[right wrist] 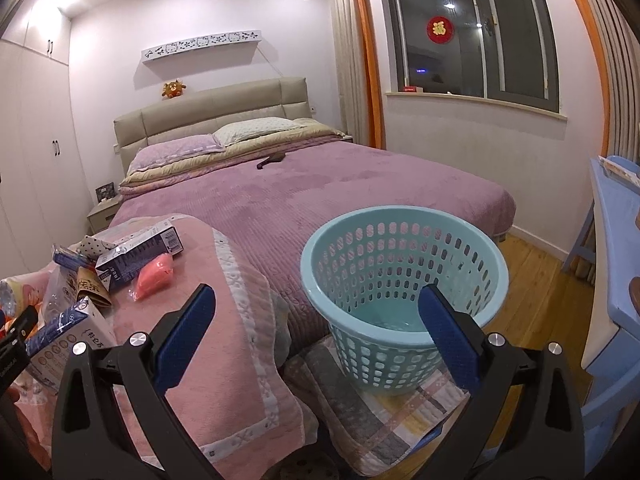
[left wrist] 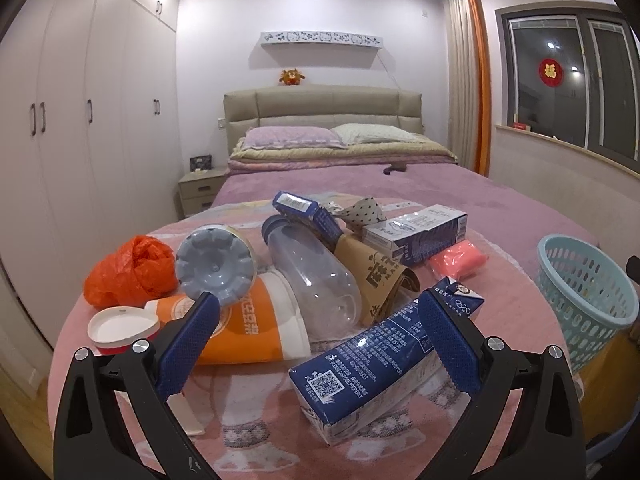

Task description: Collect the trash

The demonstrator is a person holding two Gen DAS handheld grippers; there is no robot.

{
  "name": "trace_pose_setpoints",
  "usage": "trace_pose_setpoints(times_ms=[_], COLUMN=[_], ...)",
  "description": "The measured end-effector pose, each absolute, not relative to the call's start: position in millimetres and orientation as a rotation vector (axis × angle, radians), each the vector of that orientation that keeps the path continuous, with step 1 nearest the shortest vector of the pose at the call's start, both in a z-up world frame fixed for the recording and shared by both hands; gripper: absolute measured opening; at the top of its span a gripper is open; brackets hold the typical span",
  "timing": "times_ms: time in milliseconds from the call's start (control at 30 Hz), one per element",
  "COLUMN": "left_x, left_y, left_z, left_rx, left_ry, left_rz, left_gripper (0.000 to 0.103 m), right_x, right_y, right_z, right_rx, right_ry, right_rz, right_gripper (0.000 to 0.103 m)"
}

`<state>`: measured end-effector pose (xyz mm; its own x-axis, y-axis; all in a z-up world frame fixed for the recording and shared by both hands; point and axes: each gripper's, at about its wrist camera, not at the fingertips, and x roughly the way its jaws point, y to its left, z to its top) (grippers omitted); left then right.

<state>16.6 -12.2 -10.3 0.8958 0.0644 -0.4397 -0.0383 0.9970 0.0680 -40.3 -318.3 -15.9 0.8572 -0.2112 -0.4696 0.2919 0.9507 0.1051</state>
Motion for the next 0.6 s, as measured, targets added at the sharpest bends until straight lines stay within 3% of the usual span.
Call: trace_pose_setpoints(times_ms=[600], left_x=[7], left_y=[-6], left_z=[-6], left_rx=[-0.011], left_ry=[0.429], left_rz=[0.005], left_gripper=[0.096], right_x=[-46], right_y=[-288], right_z=[8], right_rx=[0.071], right_ry=[0.398], right_rz=[-0.281], right_gripper=[0.097])
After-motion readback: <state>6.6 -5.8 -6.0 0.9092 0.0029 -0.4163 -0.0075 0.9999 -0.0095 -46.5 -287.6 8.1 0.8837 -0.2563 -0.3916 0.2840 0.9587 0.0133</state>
